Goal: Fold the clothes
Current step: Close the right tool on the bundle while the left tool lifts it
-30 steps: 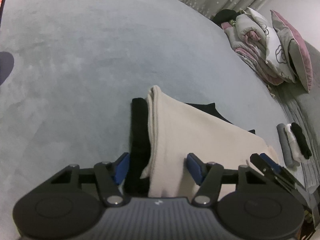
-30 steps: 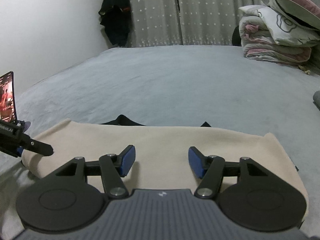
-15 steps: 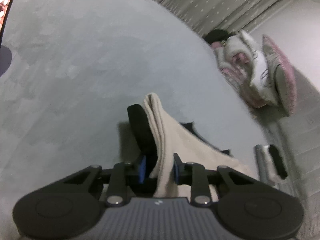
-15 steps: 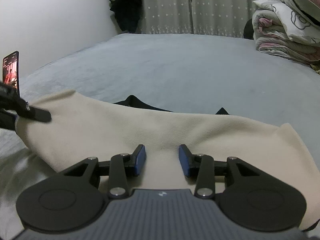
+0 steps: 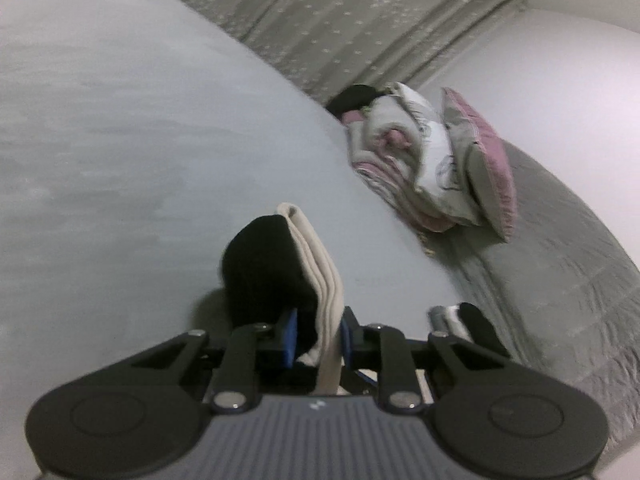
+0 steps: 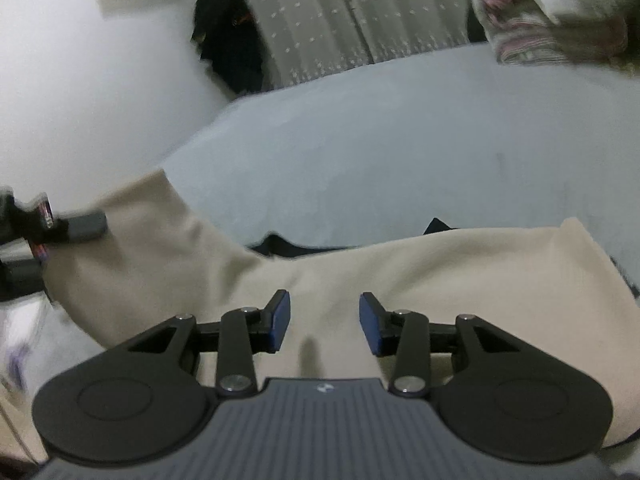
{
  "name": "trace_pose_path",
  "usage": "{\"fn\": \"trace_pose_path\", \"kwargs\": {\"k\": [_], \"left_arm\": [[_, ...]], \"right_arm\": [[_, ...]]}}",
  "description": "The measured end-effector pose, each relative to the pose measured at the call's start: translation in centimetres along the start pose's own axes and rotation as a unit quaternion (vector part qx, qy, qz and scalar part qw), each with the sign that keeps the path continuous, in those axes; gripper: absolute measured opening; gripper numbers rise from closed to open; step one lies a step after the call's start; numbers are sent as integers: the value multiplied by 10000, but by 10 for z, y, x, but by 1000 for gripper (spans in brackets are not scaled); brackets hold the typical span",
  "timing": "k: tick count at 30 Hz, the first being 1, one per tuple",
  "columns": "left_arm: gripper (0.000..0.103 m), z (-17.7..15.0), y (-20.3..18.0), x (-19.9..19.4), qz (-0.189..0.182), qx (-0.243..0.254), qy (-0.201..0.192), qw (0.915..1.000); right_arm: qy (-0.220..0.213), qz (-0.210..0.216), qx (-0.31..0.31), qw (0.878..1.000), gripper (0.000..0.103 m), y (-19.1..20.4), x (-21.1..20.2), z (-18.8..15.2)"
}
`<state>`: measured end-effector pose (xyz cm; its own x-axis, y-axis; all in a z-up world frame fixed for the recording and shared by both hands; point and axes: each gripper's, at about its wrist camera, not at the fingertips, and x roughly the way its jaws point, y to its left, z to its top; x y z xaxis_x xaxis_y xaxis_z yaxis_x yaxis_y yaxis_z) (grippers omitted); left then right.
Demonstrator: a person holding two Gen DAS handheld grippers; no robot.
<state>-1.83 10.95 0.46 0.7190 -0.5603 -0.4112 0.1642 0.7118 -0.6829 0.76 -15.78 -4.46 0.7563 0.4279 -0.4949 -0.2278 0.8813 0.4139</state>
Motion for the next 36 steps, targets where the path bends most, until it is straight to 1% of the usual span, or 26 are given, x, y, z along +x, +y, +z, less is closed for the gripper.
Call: {"fn": "trace_pose_path", "kwargs": {"k": [3, 6, 7, 9, 12, 14, 15, 16, 17, 19, 25, 28, 32, 35, 36], "left_arm": [[22, -6, -13, 13, -231, 153, 44, 9996], [23, -13, -21, 31, -437, 201, 153, 9987], [23, -16, -22, 37, -479, 178, 211, 9985], [23, -22, -23, 50, -537, 110, 343, 9979], [23, -33, -21, 66, -594, -9, 580, 9965], [19, -41, -20, 76, -652, -70, 767, 9949], [19, -45, -20, 81, -700, -78, 887, 9936], [19, -50, -20, 86, -732, -73, 985, 9924], [19, -54, -22, 90, -740, -36, 1065, 9916], [19, -61, -25, 94, -730, 100, 1174, 9903], [20, -67, -28, 91, -946, 346, 1298, 9864], [24, -63, -28, 83, -1109, 472, 1265, 9846], [34, -59, -27, 72, -1374, 641, 1228, 9808], [38, -62, -29, 67, -1506, 834, 1222, 9775], [40, -63, -32, 67, -1537, 914, 1214, 9764]], "right_arm": [[-64, 369, 677, 9970, 47, -16, -9, 7], [-17, 824, 1479, 9856, 52, -35, -15, 10], [3, 973, 1774, 9793, 53, -42, -16, 10], [41, 1241, 2413, 9625, 56, -58, -18, 8], [55, 1616, 3318, 9294, 59, -81, -20, 2], [53, 1837, 3693, 9110, 64, -90, -21, -1], [51, 1936, 3853, 9022, 64, -94, -22, -2], [57, 2011, 3968, 8956, 66, -96, -23, -2], [81, 2031, 3990, 8941, 67, -96, -24, -1], [141, 2001, 3935, 8972, 67, -94, -26, 4], [259, 1716, 3543, 9189, 67, -83, -22, 9], [318, 1572, 3342, 9287, 68, -78, -20, 11], [396, 1378, 3072, 9408, 68, -71, -18, 14], [408, 1259, 2963, 9459, 68, -68, -15, 14], [410, 1213, 2904, 9483, 68, -67, -13, 14]]}}
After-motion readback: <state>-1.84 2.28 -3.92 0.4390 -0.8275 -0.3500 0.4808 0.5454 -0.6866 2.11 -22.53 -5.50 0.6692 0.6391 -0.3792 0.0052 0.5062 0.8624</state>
